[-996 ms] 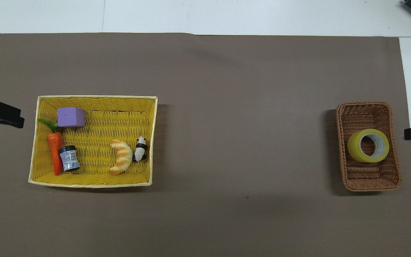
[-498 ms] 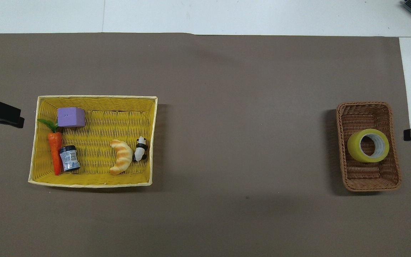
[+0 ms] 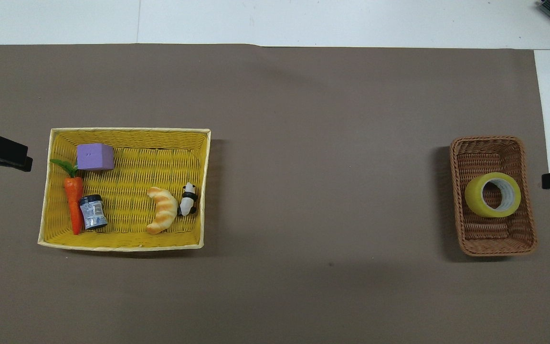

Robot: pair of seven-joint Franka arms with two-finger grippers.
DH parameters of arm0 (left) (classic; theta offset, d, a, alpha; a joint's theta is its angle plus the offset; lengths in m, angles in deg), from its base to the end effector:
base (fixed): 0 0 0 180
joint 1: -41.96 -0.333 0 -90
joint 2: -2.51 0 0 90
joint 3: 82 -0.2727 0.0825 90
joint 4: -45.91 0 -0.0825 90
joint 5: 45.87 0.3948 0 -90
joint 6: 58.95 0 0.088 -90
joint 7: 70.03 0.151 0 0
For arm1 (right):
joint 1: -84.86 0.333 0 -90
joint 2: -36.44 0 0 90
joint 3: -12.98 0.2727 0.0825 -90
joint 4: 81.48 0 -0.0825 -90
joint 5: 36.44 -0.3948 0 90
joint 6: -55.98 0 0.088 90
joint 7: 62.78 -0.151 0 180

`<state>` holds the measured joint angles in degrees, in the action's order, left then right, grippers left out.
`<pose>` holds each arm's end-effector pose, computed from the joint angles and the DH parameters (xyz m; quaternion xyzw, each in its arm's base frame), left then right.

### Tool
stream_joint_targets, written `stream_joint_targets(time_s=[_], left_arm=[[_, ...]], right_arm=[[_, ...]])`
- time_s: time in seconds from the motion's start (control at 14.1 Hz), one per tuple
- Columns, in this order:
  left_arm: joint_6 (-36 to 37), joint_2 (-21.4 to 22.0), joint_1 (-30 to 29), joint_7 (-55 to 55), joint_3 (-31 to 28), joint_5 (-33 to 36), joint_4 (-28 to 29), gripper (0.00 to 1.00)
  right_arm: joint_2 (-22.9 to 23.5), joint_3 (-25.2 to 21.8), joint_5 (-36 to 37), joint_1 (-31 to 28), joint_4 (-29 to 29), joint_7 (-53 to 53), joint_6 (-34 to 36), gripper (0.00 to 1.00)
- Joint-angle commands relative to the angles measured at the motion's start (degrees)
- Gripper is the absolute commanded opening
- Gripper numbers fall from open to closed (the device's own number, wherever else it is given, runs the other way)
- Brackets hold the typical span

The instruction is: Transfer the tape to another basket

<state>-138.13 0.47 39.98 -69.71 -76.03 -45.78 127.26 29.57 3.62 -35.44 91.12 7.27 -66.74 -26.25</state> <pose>0.5502 -0.0372 0.5730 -0.9986 0.0375 0.0367 0.0001 0.5167 -0.0354 0.5997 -0.9981 0.0622 -0.0022 0.0011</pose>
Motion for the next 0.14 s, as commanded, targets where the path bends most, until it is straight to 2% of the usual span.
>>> stream_joint_targets(time_s=[0.0,0.07], left_arm=[[-1.2,1.2,-0.7,0.5,0.4,-0.3,1.5,1.00],[-1.2,1.2,-0.7,0.4,0.4,-0.3,1.5,1.00]], right_arm=[[-1.4,0.3,0.5,-0.5,1.9,1.1,-0.7,1.00],[-1.5,0.4,0.5,-0.5,2.0,1.1,-0.6,1.00]])
